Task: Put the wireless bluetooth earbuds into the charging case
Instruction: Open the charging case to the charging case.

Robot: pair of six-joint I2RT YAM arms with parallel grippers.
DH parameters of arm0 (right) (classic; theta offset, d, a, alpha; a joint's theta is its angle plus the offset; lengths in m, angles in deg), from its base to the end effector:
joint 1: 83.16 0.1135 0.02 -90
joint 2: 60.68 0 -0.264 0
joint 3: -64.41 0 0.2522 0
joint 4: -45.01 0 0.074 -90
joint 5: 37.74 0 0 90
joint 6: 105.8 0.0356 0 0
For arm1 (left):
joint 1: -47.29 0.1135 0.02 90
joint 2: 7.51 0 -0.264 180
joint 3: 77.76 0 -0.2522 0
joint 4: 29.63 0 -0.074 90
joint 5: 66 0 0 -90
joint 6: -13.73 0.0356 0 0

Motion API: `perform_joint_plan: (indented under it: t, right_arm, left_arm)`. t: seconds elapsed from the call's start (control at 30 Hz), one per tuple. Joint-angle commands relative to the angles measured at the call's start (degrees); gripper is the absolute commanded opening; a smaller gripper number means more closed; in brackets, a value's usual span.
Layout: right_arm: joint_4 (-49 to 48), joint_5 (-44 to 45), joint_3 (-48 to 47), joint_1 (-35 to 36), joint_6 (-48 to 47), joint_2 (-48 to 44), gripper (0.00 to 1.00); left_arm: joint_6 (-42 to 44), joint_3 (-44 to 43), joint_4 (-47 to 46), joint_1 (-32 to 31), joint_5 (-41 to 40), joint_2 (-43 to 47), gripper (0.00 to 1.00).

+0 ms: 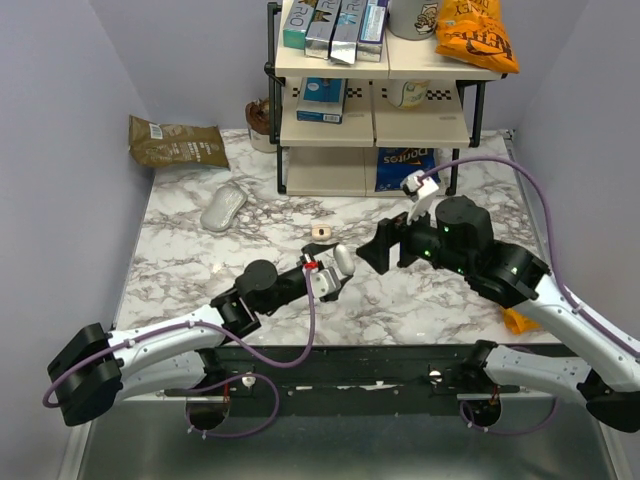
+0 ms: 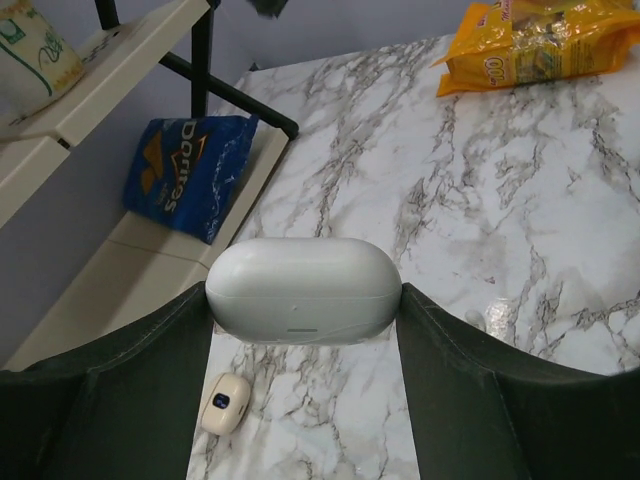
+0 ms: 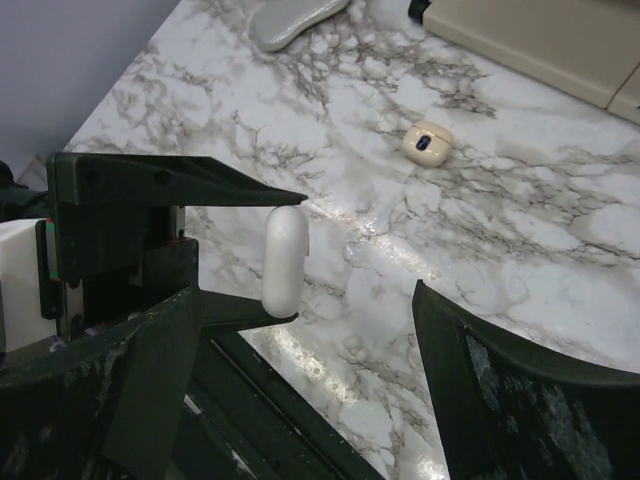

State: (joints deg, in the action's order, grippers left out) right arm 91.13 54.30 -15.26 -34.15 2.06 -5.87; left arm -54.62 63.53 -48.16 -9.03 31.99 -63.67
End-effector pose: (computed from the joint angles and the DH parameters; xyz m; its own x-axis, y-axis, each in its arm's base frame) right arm 0.1314 0.1492 0.3955 -0.4511 -0.0518 -0.8910 -0.6243 0.7317 0.2735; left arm 0.1194 -0.1882 0.2592 0.3422 0.1454 -0.9283 0.8337 0.4087 0.3713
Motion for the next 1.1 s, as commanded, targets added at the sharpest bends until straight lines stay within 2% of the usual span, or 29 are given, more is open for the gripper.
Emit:
perform_joint_plan:
  t: [0.0,0.13,0.57,1.07]
  right_arm:
    - [-0.6,-7.4,0.7,-0.1,-0.6,2.0,0.94]
    - [-0.5,-4.3,1.1,-0.1,0.1,4.0,0.92]
    - [-1.9,-3.7,1.9,-0.1,-0.3,10.5,0.86]
    - [-0.1,4.1,3.0,-0.1,0.5,10.1,0.82]
  left_arm:
    - [2.6,0.0,-4.3,0.1,2.3,-1.7,0.00]
    - [0.3,-1.0,-4.4,0.1,1.5,-2.9,0.00]
    - [-5.0,-2.7,-3.7,0.2,2.1,-2.8,0.00]
    - [-5.2,-0.8,-3.8,0.2,1.3,0.1,0.00]
